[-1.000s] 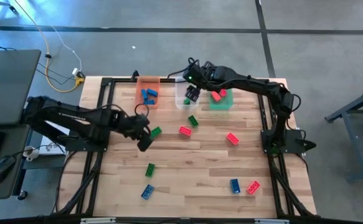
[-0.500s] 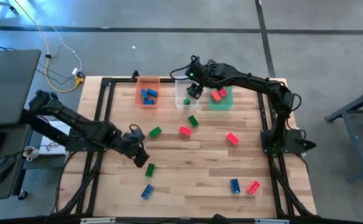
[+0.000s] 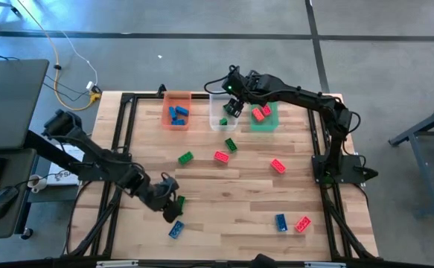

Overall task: Sort & place blocks by color
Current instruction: Put the blue game piece into the bin

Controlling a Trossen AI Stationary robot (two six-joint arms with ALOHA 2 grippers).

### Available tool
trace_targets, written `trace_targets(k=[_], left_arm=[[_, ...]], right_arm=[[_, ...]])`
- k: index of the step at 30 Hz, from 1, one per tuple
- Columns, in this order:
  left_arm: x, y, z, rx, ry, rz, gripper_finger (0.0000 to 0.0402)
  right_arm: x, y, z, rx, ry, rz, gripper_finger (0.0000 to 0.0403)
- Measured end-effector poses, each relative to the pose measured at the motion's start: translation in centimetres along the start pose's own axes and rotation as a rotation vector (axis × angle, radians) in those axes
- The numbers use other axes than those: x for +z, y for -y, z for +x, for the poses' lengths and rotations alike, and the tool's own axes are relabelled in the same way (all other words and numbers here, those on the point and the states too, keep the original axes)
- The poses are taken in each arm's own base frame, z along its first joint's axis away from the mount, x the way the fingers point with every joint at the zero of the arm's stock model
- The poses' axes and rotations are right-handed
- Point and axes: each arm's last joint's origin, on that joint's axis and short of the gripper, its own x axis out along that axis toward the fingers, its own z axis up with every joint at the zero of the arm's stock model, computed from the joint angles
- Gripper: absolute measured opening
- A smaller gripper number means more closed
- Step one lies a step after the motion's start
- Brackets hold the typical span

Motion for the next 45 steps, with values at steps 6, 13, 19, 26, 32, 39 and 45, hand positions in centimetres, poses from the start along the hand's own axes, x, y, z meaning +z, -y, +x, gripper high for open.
trace_targets(k=[6, 13, 19, 26, 32, 39, 45], left_arm=[[-1.0, 1.0, 0.0, -0.093, -0.018, -0.031, 0.0189], [-1.1, 2.6, -0.7, -0.170, 0.007, 0.076, 0.0179], [-0.6, 2.8, -0.7, -0.197, 0.012, 0.159, 0.0177], [0.2, 2.7, -0.5, -0.205, -0.049, 0.134, 0.0177], [1.3, 2.6, -0.7, -0.234, -0.124, 0.136, 0.0177], [3.0, 4.3, -2.6, -0.225, -0.133, 0.187, 0.0177], [3.9, 6.5, -5.6, -0.119, -0.093, 0.200, 0.0177]], right_arm=[[0.0, 0.1, 0.0, 0.000, 0.000, -0.001, 0.0286], [0.2, 0.1, 0.0, 0.002, 0.016, 0.008, 0.0286], [0.2, 0.1, 0.0, 0.002, 0.019, 0.009, 0.0286], [0.2, 0.1, 0.0, 0.002, 0.019, 0.026, 0.0286], [0.1, 0.1, 0.0, 0.002, 0.012, 0.025, 0.0286], [0.0, 0.1, 0.0, 0.002, -0.004, 0.017, 0.0286], [-0.1, 0.1, 0.0, 0.002, -0.009, 0.015, 0.0286]])
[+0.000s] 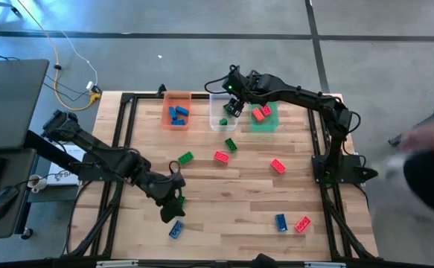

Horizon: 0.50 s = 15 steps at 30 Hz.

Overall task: Sort & place blocks by color
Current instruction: Put the blue game piece into the bin

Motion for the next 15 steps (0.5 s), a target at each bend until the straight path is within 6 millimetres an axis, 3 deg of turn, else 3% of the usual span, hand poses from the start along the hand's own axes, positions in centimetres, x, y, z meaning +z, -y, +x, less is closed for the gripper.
trace_targets(k=[8, 15], left_arm=[[-1.2, 0.4, -1.2, 0.178, 0.039, -0.078, 0.0177], [-2.7, 0.0, 1.6, 0.300, -0.020, -0.141, 0.0177]], right_arm=[[0.0, 0.0, 0.0, 0.000, 0.000, 0.000, 0.0286], [0.0, 0.0, 0.0, 0.000, 0.000, 0.000, 0.0286]])
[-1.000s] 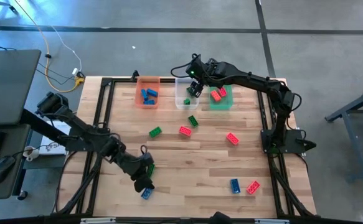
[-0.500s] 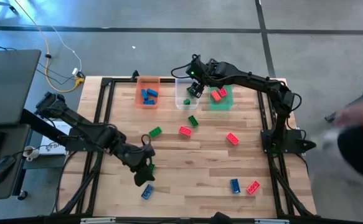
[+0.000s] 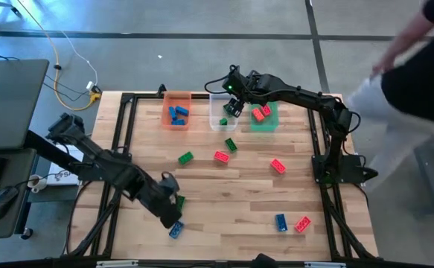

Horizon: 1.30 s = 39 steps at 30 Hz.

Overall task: Sort & place blocks by color
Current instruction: Put the blue game piece into the bin

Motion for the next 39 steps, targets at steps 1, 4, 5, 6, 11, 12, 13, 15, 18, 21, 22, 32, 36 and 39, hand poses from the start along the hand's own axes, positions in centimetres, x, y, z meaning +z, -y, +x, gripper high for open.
trace_targets(k=[1, 4, 5, 6, 11, 12, 13, 15, 18, 21, 22, 32, 36, 39], left_arm=[[-0.2, 0.1, 0.6, 0.017, -0.014, 0.003, 0.0177], [-0.5, 0.2, 2.2, 0.070, -0.042, 0.002, 0.0177], [-0.5, 0.2, 2.7, 0.082, -0.045, 0.004, 0.0177], [-0.6, 0.3, 3.1, 0.091, -0.046, 0.006, 0.0177], [-1.1, 0.4, 4.7, 0.140, -0.025, 0.000, 0.0177], [-1.3, 0.4, 5.1, 0.154, -0.019, -0.008, 0.0177], [-1.5, 0.3, 5.4, 0.172, -0.019, -0.011, 0.0177], [-1.7, 0.3, 6.1, 0.196, -0.023, -0.015, 0.0177], [-2.0, 0.2, 7.2, 0.228, -0.033, -0.006, 0.0177], [-2.3, 0.0, 8.0, 0.259, -0.079, -0.008, 0.0177], [-2.4, -0.1, 8.1, 0.276, -0.093, -0.007, 0.0177], [-2.9, 0.2, 8.7, 0.258, -0.078, -0.030, 0.0217], [-3.0, 0.3, 9.5, 0.265, -0.075, -0.066, 0.0238], [-3.2, 0.2, 10.5, 0.282, -0.096, -0.067, 0.0242]], right_arm=[[0.0, 0.0, 0.0, 0.000, 0.000, 0.000, 0.0286], [0.0, 0.0, 0.0, 0.000, 0.000, 0.000, 0.0286], [0.0, 0.0, 0.0, 0.000, 0.000, 0.000, 0.0286], [0.0, 0.0, 0.0, 0.000, 0.000, 0.000, 0.0286], [0.0, 0.0, 0.0, 0.000, 0.000, 0.000, 0.0286], [0.0, 0.0, 0.0, 0.000, 0.000, 0.000, 0.0286], [0.0, 0.0, 0.0, 0.000, 0.000, 0.000, 0.0286], [0.0, 0.0, 0.0, 0.000, 0.000, 0.001, 0.0286], [0.0, 0.0, 0.0, 0.000, 0.000, 0.001, 0.0286], [0.0, 0.0, 0.0, 0.000, 0.000, 0.001, 0.0286], [0.0, 0.0, 0.0, 0.000, 0.001, 0.001, 0.0286], [0.0, 0.0, 0.0, 0.000, 0.001, 0.008, 0.0286], [0.0, 0.0, 0.0, 0.000, 0.001, 0.008, 0.0286], [0.0, 0.0, 0.0, 0.002, 0.000, 0.008, 0.0286]])
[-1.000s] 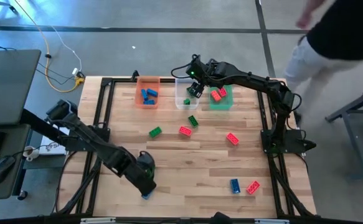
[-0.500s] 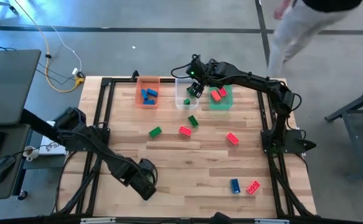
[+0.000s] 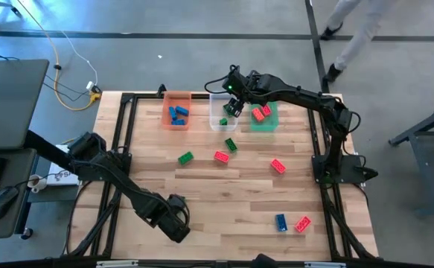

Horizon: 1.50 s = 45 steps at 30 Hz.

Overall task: Sort & place blocks by color
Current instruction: Put the blue game piece into the bin

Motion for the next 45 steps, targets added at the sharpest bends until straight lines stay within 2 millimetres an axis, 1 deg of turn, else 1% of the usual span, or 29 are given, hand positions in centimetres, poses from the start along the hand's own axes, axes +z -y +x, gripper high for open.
trace_targets(k=[3, 5, 8, 11, 18, 21, 25, 28, 30, 36, 42, 45], left_arm=[[-0.1, 0.4, 1.3, 0.002, -0.025, 0.022, 0.0243], [-0.1, 1.0, 1.9, -0.040, -0.026, 0.034, 0.0243], [-0.1, 1.2, 2.6, -0.041, -0.030, 0.033, 0.0243], [-0.1, 0.9, 3.1, -0.004, -0.034, 0.020, 0.0243], [0.0, 1.0, 3.5, 0.001, -0.013, 0.017, 0.0243], [-0.1, 0.9, 4.9, 0.046, -0.040, 0.023, 0.0243], [-0.2, 0.9, 5.9, 0.069, -0.069, 0.053, 0.0243], [-0.1, 0.9, 5.9, 0.075, -0.056, 0.063, 0.0228], [-0.1, 0.8, 5.5, 0.068, -0.048, 0.085, 0.0206], [0.0, 0.4, 4.6, 0.091, -0.044, 0.166, 0.0105], [0.6, -0.1, 3.5, 0.112, -0.035, 0.219, 0.0104], [1.2, -0.4, 2.5, 0.108, -0.018, 0.235, 0.0104]], right_arm=[[0.0, 0.0, 0.0, 0.006, -0.001, 0.000, 0.0286], [0.0, 0.0, 0.0, 0.006, -0.001, 0.000, 0.0286], [0.0, 0.0, 0.0, 0.007, 0.000, 0.000, 0.0286], [0.0, 0.0, 0.0, 0.012, -0.001, 0.000, 0.0286], [0.0, -0.2, 0.0, 0.072, -0.005, 0.001, 0.0286], [0.0, -0.2, 0.0, 0.073, -0.004, 0.000, 0.0286], [0.0, -0.2, 0.0, 0.071, -0.004, 0.000, 0.0286], [0.0, -0.2, 0.0, 0.067, -0.003, 0.000, 0.0286], [0.0, -0.2, 0.0, 0.067, -0.003, 0.000, 0.0286], [0.0, -0.2, 0.0, 0.067, -0.002, -0.009, 0.0286], [0.0, -0.2, 0.0, 0.067, -0.001, -0.039, 0.0286], [0.0, -0.2, 0.0, 0.064, 0.000, -0.070, 0.0286]])
